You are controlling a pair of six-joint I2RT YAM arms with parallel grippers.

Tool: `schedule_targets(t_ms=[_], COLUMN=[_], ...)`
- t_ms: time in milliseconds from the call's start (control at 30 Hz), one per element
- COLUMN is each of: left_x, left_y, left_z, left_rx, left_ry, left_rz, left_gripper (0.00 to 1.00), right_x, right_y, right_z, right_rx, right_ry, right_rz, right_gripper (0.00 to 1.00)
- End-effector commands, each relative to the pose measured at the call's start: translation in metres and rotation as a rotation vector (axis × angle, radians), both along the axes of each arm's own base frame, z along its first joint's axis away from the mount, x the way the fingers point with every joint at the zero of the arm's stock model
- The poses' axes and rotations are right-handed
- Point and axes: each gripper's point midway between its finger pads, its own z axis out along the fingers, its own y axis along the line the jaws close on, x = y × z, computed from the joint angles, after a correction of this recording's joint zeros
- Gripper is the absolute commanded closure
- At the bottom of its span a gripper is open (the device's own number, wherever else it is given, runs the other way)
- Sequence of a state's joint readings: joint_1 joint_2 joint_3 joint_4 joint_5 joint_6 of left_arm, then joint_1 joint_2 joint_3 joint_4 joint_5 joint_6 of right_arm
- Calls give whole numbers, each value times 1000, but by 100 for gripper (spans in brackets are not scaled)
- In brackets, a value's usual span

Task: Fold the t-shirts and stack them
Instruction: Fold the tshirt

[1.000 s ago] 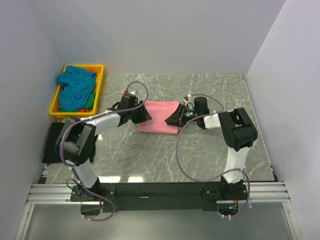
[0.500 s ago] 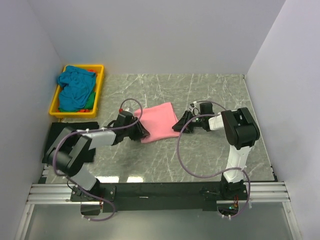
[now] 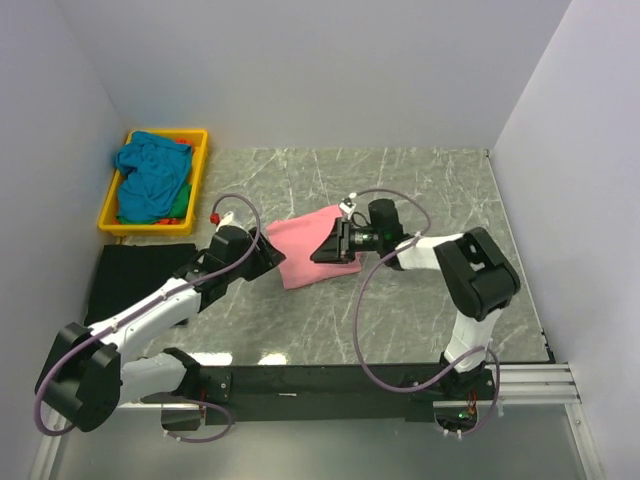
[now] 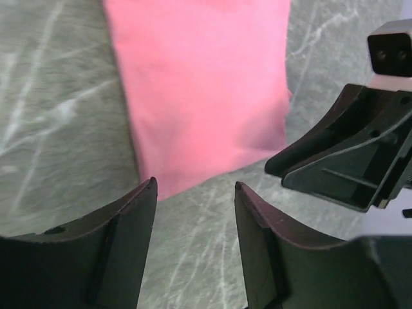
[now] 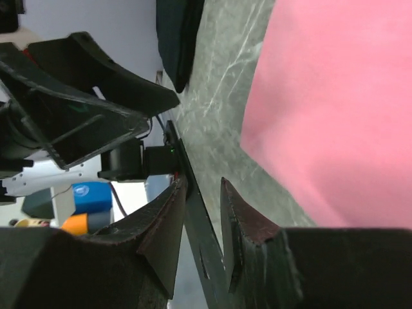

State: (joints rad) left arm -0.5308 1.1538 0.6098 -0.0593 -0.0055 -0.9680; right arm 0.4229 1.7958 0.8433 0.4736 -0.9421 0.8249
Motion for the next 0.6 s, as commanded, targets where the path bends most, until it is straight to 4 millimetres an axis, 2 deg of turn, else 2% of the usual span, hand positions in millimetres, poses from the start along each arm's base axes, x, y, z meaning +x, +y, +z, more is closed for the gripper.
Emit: schedule_targets(t_ms=[0, 100, 233, 267, 300, 333, 367, 400, 567], left_x=[-3, -4, 9, 13, 21, 28, 34, 46, 91], left_y=[21, 26, 26, 25, 20, 21, 19, 16, 2], left_z=[-6, -8, -4, -9, 0, 2, -6, 4, 2], left_rx=[84, 86, 75, 83, 69, 69, 80, 76, 81], left_ry=[7, 8, -4, 10, -12, -16, 3, -29, -28], left_rz=[60, 65, 62, 56, 41, 44, 39, 37, 20], left_gripper=[43, 42, 43, 43, 43, 43, 44, 44, 49], right_x=[6, 9, 7, 4, 3, 3, 4, 5, 18], right_y=[17, 20, 20, 18, 18, 17, 15, 14, -7], right_z=[-5, -43, -69, -69, -66, -53, -49, -45, -18], right_rx=[66, 80, 65, 65, 68, 71, 58, 41, -53], right_ry=[27, 119, 175, 181, 174, 134, 116, 94, -20], right_rz=[-4, -26, -31, -31, -30, -25, -29, -30, -52], right_gripper=[64, 64, 65, 65, 65, 65, 65, 65, 64])
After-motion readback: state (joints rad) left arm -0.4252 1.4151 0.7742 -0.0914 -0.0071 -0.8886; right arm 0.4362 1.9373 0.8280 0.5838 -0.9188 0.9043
